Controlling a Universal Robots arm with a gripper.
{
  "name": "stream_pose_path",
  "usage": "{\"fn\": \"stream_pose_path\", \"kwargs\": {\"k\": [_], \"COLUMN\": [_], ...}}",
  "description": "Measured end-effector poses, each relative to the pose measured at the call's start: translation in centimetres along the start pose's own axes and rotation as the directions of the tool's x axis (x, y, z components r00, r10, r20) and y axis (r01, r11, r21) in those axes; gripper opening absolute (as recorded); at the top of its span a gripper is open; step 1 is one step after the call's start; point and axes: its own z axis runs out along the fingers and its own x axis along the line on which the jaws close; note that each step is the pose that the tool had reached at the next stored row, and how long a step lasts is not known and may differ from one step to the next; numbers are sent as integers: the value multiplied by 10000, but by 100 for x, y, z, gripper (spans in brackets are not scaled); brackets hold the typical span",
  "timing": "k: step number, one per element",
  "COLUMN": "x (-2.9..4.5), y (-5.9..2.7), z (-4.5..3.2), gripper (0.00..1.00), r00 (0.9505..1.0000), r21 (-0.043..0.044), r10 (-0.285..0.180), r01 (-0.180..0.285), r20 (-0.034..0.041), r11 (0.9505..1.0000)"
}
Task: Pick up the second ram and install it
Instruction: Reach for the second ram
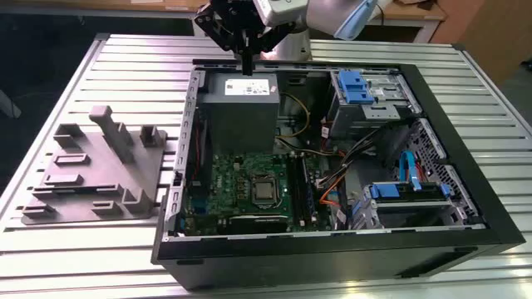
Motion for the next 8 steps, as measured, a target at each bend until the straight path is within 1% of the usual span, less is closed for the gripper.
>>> {"fn": "stream_pose_path", "kwargs": {"k": [8], "x": [0], "y": [0], "z": [0], "gripper": [10], "r00": [10000], "r21": [0], "r10": [0], "r01": [0], "r20": [0], "r11": [10000]}}
